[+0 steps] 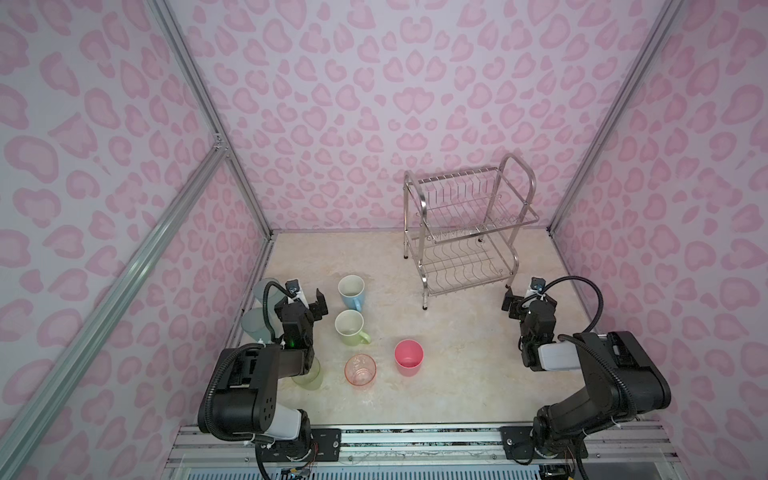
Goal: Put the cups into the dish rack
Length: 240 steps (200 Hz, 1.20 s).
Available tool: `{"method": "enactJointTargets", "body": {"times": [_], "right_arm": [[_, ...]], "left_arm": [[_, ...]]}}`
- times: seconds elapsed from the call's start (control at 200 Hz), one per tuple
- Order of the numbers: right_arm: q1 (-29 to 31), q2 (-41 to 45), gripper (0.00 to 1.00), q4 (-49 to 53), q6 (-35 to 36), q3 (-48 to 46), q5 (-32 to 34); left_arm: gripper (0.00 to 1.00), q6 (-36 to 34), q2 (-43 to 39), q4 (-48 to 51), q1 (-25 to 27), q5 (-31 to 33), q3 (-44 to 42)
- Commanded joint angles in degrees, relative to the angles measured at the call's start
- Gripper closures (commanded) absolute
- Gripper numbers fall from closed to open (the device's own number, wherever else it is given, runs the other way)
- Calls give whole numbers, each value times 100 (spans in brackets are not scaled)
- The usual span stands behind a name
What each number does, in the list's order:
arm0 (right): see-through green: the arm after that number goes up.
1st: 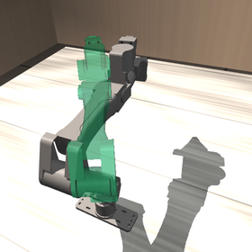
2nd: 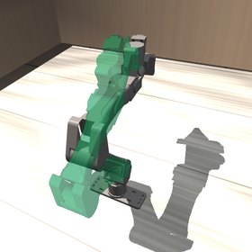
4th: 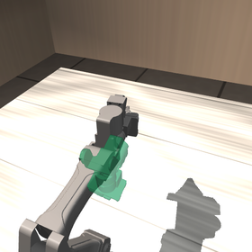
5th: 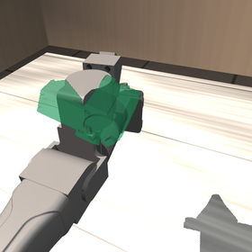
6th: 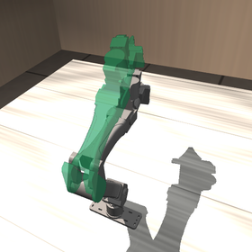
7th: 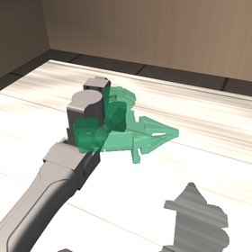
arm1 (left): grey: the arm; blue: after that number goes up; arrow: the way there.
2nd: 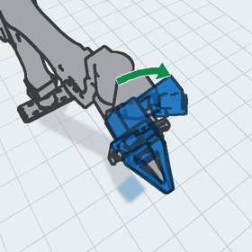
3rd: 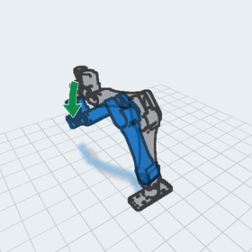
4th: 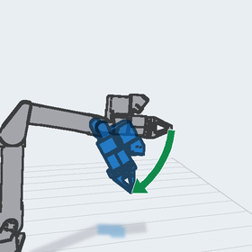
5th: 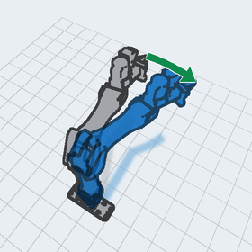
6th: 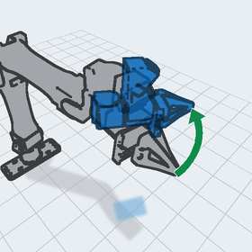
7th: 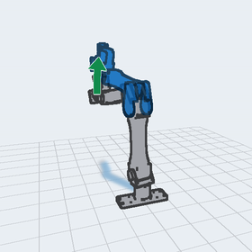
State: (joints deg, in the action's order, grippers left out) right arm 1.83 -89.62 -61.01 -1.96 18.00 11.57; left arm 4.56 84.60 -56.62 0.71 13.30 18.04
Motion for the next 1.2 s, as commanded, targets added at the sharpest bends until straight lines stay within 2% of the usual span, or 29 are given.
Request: {"method": "enactJointTargets", "body": {"times": [0.0,1.195], "right_arm": [[2,-19,1,-104,-10,-36,49],[13,-28,1,-56,11,-6,42]], "left_arm": [[3,-25,-21,-155,-7,-5,-5],[3,-20,-13,-145,-8,-9,5]]}}
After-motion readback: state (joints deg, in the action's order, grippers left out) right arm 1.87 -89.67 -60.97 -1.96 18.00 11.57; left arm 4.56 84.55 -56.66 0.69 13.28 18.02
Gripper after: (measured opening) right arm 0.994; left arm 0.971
